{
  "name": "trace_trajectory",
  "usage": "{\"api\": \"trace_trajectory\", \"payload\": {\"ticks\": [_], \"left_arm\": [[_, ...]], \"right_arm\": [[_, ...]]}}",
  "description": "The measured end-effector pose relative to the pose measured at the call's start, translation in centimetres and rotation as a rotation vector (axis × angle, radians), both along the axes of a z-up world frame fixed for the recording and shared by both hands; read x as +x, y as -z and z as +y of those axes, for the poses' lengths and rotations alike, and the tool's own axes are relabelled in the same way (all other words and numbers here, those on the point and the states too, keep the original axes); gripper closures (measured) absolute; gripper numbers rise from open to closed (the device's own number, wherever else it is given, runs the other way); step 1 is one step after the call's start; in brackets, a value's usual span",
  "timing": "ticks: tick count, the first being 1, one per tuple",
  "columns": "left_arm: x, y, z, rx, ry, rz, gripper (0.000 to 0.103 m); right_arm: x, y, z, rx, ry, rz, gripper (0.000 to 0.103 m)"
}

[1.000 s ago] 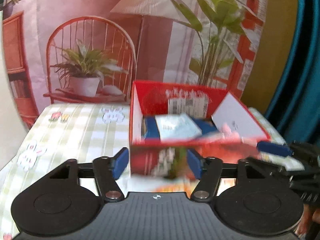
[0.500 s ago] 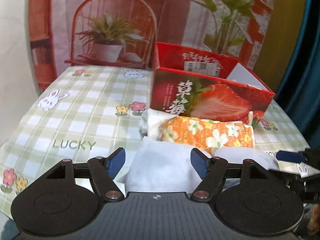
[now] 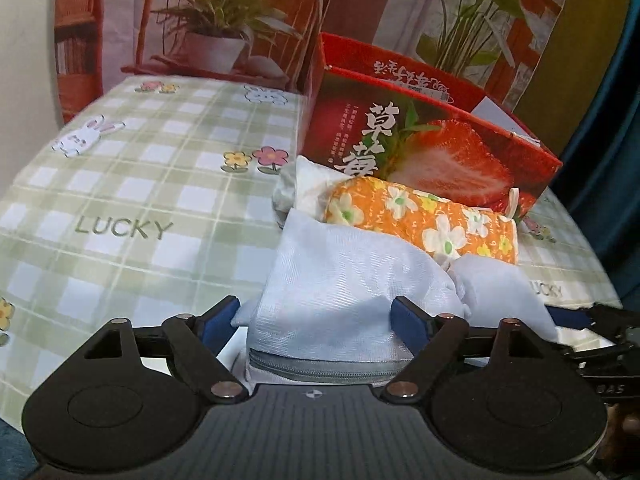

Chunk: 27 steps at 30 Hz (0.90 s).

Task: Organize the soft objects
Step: 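Lower both tools to the white mesh bag and pinch its edge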

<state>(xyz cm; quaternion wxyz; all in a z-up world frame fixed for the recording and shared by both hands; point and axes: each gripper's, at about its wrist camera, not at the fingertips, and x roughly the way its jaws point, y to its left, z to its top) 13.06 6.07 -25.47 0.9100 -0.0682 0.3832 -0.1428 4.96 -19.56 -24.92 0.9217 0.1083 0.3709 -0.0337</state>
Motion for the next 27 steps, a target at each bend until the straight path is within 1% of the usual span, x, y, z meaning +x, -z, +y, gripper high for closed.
{"api": "trace_trajectory", "payload": {"ticks": [2, 6, 10, 12, 16, 18, 20, 23, 27], "left_arm": [[0.0, 0.2, 0.1, -0.03, 0.009, 0.004, 0.018], [-0.2, 0.0, -0.3, -0.057, 0.035, -0.015, 0.018], [-0.4, 0.1, -1.3, -0.035, 0.076, -0.017, 0.014], [-0.4, 0.2, -1.5, -0.031, 0.085, -0.01, 0.013], [-0.2, 0.5, -1.3, -0.048, 0.082, 0.012, 0.013], [-0.1, 0.7, -1.2, -0.062, 0.079, 0.025, 0.013], [-0.1, 0.8, -1.3, -0.057, 0.082, 0.027, 0.013], [-0.1, 0.8, -1.5, -0.052, 0.093, 0.025, 0.016], [0.0, 0.9, -1.5, -0.065, 0.106, 0.026, 0.025]], "right_arm": [[0.2, 0.5, -0.1, 0.005, 0.001, 0.011, 0.029], [0.5, 0.9, -0.1, 0.005, 0.0, 0.015, 0.032], [0.6, 0.8, 0.0, 0.009, -0.009, 0.009, 0.041], [0.5, 0.7, 0.0, 0.014, -0.015, 0.008, 0.044], [0.4, 0.6, 0.1, 0.028, -0.027, -0.003, 0.051], [0.4, 0.5, 0.2, 0.036, -0.041, -0.011, 0.052], [0.4, 0.4, 0.5, 0.039, -0.058, -0.015, 0.054], [0.4, 0.3, 0.8, 0.04, -0.083, -0.022, 0.055], [0.5, 0.2, 0.9, 0.045, -0.091, -0.028, 0.057]]}}
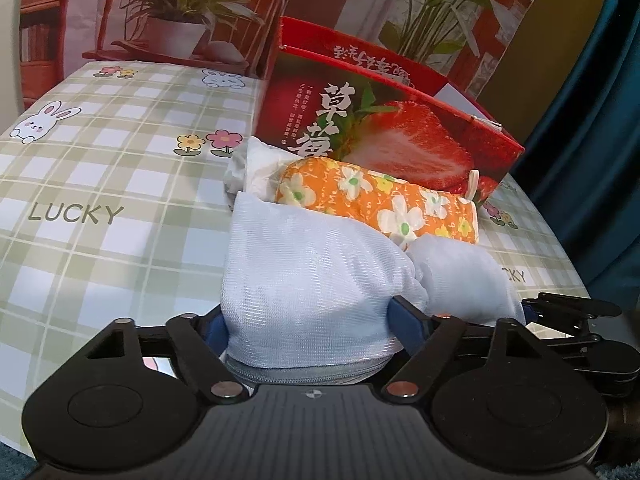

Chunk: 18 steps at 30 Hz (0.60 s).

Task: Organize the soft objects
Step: 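Lower both tools to the white mesh bag and pinch its edge, then lift the white mesh bag into the red box and open both tools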

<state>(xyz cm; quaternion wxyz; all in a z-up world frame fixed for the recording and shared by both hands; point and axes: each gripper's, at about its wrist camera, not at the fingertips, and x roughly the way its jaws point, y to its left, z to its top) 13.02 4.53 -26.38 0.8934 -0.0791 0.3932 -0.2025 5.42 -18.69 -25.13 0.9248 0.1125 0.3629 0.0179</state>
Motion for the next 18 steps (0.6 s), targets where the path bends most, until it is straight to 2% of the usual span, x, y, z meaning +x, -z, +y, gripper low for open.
{"api": "trace_trajectory", "payload": {"ticks": [5, 8, 10, 18], "left_arm": [[0.0, 0.1, 0.1, -0.015, 0.011, -0.002, 0.034], [-0.1, -0.1, 0.0, -0.021, 0.024, -0.004, 0.049], [-0.4, -0.4, -0.1, -0.012, 0.026, -0.021, 0.062], [-0.6, -1.5, 0.8, -0.054, 0.011, -0.046, 0.068]], "right_arm": [[0.0, 0.0, 0.0, 0.001, 0.001, -0.002, 0.059], [0.0, 0.0, 0.0, -0.006, 0.005, -0.013, 0.064], [0.0, -0.1, 0.2, -0.008, 0.0, -0.024, 0.071], [-0.3, -1.2, 0.2, 0.013, -0.014, -0.077, 0.081]]}}
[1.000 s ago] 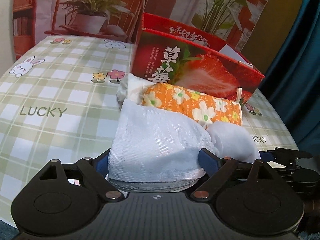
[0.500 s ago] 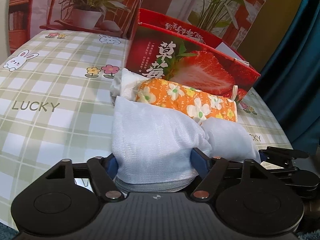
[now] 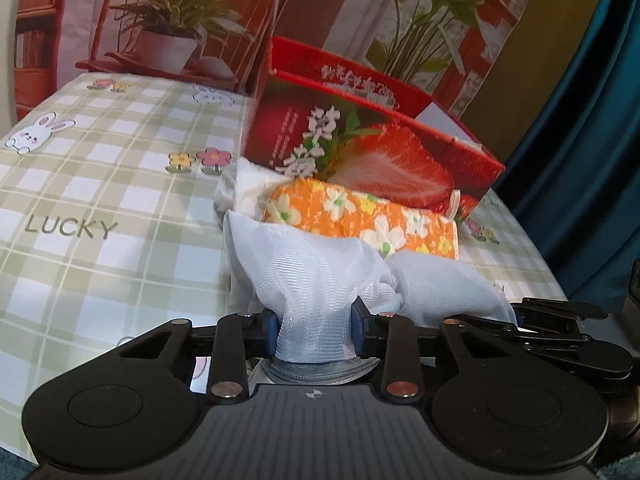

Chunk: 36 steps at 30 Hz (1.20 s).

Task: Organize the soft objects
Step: 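Lift the white mesh bag into the red box and open both tools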

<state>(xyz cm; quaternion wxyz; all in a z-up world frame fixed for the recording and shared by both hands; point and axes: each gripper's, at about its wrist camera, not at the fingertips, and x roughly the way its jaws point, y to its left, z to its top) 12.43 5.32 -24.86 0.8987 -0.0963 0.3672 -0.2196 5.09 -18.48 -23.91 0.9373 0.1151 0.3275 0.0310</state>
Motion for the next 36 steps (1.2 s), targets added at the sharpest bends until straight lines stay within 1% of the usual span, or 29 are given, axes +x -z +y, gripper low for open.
{"api": "trace_trajectory", "payload": {"ticks": [2, 8, 12, 17, 23, 29, 32, 36], "left_arm": [[-0.2, -0.8, 0.2, -0.005, -0.006, -0.028, 0.068], [-0.7, -4.1, 0.7, -0.019, -0.015, -0.129, 0.068], [-0.9, -5.7, -0.2, 0.008, 0.0, -0.179, 0.068], [-0.5, -7.4, -1.3, 0.035, 0.026, -0.215, 0.068], [0.8, -9.6, -2.6, 0.068, 0.048, -0.277, 0.068], [3.1, -12.1, -4.6, 0.09, 0.055, -0.354, 0.067], [5.4, -13.2, -6.0, 0.078, 0.042, -0.347, 0.066], [8.9, -13.9, -7.1, 0.056, 0.024, -0.345, 0.065]], "right_arm": [[-0.2, -0.7, 0.1, 0.001, -0.008, -0.028, 0.084], [-0.7, -3.2, 0.3, -0.041, -0.039, -0.128, 0.085], [-0.9, -4.8, 0.1, -0.069, -0.036, -0.176, 0.085], [-0.9, -6.0, -0.6, -0.083, -0.023, -0.207, 0.085], [-0.3, -8.3, -1.8, -0.124, -0.016, -0.251, 0.085], [1.7, -11.2, -3.4, -0.193, -0.01, -0.303, 0.085], [3.1, -12.8, -4.6, -0.226, -0.008, -0.324, 0.085], [5.7, -14.4, -6.5, -0.25, 0.007, -0.337, 0.085]]}}
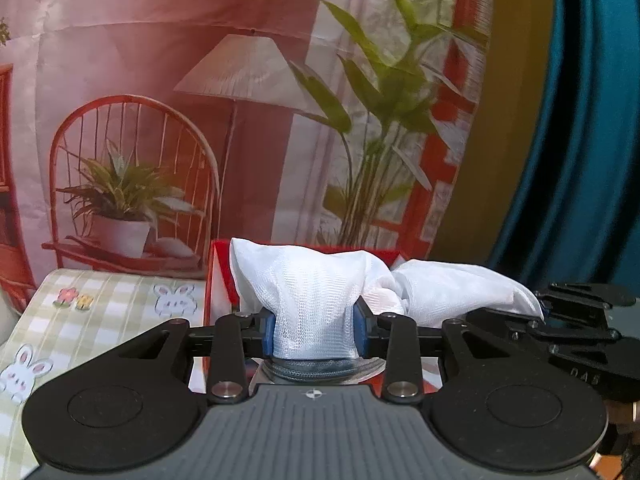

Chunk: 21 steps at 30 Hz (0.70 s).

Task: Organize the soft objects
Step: 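Lift the white mesh bag into the red box and open both tools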

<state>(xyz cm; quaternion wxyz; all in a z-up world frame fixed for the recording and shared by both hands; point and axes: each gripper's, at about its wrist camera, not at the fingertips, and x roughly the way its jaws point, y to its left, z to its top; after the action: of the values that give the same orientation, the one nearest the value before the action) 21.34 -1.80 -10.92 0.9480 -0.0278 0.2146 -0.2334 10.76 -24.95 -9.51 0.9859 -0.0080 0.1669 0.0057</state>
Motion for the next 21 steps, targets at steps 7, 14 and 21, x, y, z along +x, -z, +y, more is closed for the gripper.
{"api": "trace_trajectory", "payload": {"ticks": [7, 14, 21], "left_arm": [[6.8, 0.4, -1.0, 0.037, -0.03, -0.002, 0.065], [12.7, 3.0, -1.6, -0.012, -0.069, 0.161, 0.064], [14.1, 5.4, -2.3, 0.076, -0.059, 0.198, 0.064]], "right_arm": [[6.4, 0.1, -2.8, -0.113, 0.031, 0.048, 0.085], [13.0, 2.6, -4.6, -0.203, 0.063, 0.163, 0.085], [15.6, 6.0, -6.0, -0.107, 0.056, 0.293, 0.085]]}}
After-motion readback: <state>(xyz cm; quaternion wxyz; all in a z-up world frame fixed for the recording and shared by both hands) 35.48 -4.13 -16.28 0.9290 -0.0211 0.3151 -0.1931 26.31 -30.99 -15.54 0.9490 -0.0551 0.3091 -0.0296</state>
